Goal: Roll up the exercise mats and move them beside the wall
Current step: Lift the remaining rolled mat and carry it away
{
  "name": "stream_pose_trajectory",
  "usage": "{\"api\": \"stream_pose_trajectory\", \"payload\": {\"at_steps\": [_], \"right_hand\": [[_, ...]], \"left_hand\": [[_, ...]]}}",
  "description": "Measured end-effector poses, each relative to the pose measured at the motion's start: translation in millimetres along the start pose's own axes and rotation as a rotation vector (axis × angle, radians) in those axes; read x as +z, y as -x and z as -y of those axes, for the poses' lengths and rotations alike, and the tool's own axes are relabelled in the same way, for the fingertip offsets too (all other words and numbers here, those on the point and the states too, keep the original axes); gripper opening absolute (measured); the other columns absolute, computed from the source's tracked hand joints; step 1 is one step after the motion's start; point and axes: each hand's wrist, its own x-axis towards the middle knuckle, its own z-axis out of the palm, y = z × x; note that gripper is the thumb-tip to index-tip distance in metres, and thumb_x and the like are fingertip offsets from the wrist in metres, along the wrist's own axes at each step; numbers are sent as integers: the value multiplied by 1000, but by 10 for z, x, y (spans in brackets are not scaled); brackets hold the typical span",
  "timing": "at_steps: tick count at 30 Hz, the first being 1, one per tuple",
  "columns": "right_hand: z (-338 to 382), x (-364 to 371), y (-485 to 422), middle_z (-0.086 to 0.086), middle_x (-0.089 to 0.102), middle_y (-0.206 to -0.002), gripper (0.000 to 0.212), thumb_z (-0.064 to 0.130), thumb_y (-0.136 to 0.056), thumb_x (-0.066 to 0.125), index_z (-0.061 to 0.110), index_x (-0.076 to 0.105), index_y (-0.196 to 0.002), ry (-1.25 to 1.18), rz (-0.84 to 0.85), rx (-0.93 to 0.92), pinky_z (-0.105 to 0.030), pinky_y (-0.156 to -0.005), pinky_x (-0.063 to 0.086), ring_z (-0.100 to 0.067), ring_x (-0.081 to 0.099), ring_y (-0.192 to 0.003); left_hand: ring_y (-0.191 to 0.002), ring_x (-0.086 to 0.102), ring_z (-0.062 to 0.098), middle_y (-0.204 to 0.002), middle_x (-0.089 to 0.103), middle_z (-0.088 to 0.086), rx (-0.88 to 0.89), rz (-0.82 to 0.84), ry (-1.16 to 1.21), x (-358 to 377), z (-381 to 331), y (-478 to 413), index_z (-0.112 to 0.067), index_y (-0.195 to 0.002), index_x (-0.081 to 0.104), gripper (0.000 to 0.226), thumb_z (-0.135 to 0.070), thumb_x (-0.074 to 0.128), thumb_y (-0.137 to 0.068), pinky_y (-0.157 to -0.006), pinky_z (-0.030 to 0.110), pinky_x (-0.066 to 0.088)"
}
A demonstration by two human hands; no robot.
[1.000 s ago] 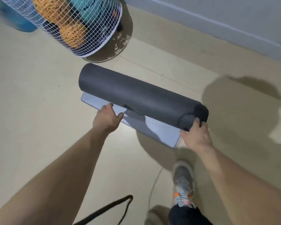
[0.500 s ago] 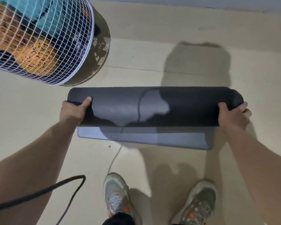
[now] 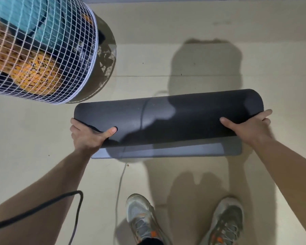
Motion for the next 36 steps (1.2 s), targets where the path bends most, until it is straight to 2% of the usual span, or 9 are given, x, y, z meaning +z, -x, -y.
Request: {"api": "stream_pose_trajectory", "payload": {"at_steps": [4,7,11,14,18,21,25,30,36], "right_hand": [[303,64,38,-12,-4,-169,155,84,-50,80,28,-14,-160,686,-43,-546,-61,-123,13,-39,2,-155],[958,199,130,-8,5,-171,142,88,-57,73,31,-1,-163,775,169,-787,-59,-125,13,-35,10,-156],[1452,431,284,-11,29,-164,143,79,-54,83,35,2,-163,804,284,-761,-59,-117,31,-41,36,-144],[1189,578,436,-10,40,-151,137,86,-48,78,37,11,-158,809,121,-793,-61,-114,28,-40,39,-135],[687,778,702,-11,40,-145,133,86,-48,78,32,20,-155,772,-151,-875,-62,-114,26,-40,38,-130],[521,882,856,-16,33,-149,131,79,-54,81,26,18,-156,769,-180,-848,-65,-117,18,-43,32,-136],[545,746,924,-15,29,-151,120,71,-64,78,27,12,-155,824,-83,-860,-63,-117,23,-41,31,-137],[847,427,751,-6,25,-161,135,69,-57,87,40,2,-158,803,310,-889,-55,-112,41,-35,40,-138],[932,507,610,4,60,-133,124,80,-48,82,45,25,-151,822,352,-858,-46,-95,51,-27,59,-116]], "left_hand": [[-141,32,44,-151,30,25,22,-5,5,39,68,-17,-1,-151,17,140,-59,98,-52,-120,51,30],[-141,30,45,-154,27,25,26,-33,-10,89,119,-18,0,-154,11,142,-57,97,-56,-121,52,28],[-142,30,48,-154,27,29,11,-92,-29,183,235,111,6,-156,9,151,-68,91,-53,-122,51,26],[-147,24,51,-159,22,35,289,-216,-332,203,274,246,4,-159,12,147,-88,65,-58,-121,58,20],[-158,0,35,-171,8,13,635,78,-533,48,15,280,-28,-166,7,131,-74,79,-65,-125,63,0],[-158,9,26,-170,20,-2,621,197,-540,45,-186,272,-34,-164,15,126,-90,65,-62,-122,64,-5],[-149,26,26,-160,36,-5,641,82,-577,107,-127,457,-35,-158,29,117,-86,70,-61,-122,64,8],[-150,23,28,-159,35,-1,621,38,-509,186,109,758,-31,-158,28,117,-76,78,-62,-120,69,10],[-148,30,43,-158,33,22,285,-325,-90,607,343,1226,-4,-152,36,122,-72,81,-60,-119,56,27]]}}
